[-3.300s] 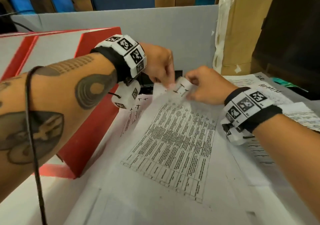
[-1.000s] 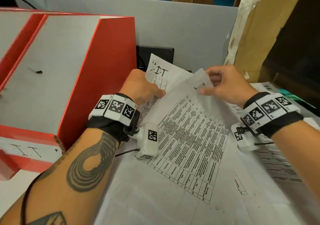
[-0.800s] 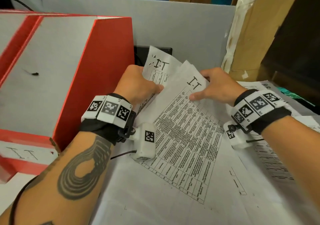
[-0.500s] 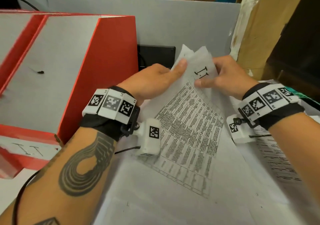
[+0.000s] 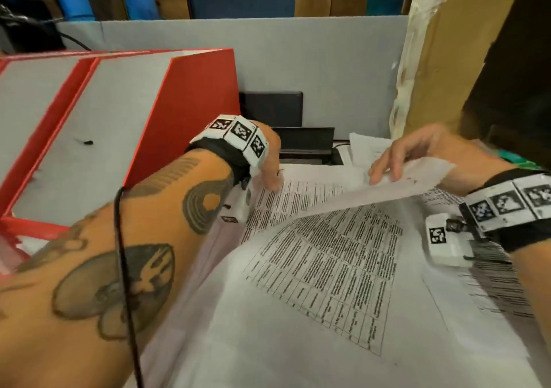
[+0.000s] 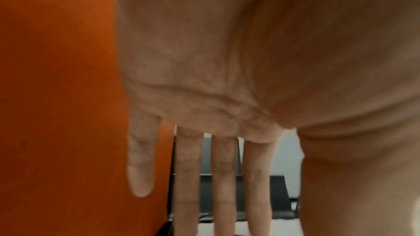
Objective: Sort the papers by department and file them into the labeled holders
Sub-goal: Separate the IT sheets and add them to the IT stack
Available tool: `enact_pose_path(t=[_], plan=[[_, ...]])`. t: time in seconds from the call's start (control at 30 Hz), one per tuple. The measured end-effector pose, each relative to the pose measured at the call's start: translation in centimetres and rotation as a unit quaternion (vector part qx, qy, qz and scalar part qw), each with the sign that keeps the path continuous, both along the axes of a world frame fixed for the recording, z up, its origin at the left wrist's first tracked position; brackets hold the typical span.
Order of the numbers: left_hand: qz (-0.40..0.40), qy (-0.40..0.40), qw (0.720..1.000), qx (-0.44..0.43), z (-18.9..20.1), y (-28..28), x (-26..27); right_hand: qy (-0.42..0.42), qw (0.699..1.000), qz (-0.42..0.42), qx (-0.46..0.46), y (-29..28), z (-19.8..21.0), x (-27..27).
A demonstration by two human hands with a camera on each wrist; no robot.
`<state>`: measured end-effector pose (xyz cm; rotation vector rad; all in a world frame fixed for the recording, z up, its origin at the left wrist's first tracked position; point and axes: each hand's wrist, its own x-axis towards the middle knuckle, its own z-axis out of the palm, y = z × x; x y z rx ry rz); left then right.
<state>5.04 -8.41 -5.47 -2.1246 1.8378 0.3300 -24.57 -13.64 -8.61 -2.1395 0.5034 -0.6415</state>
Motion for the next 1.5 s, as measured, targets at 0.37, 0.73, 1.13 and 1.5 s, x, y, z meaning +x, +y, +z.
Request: enact_pose_path(t=[0.37,0.73,1.13,1.5], plan=[[-0.001,-0.125,0.981,-0.149,-1.1,-2.2,1.1,0.104,0.986,-0.106,-0.078,2.5,0.2,4.0],[-0.005,-0.152,0.972,-0.177,2.8,-0.7,0.0,0.149,0.967,-0.161,-0.129,2.2,0.2,8.5],[0.004,0.228,0.97,-0.079,2.6,-0.9,-0.5,0.148,0.978,-0.066,-0.132,0.5,-0.2,5.5],[-0.018,-0.203,0.977,-0.061,0.5,-0.6,0.2,0.103,0.988,-0.043,-0.102,1.1,-0.2,5.8]])
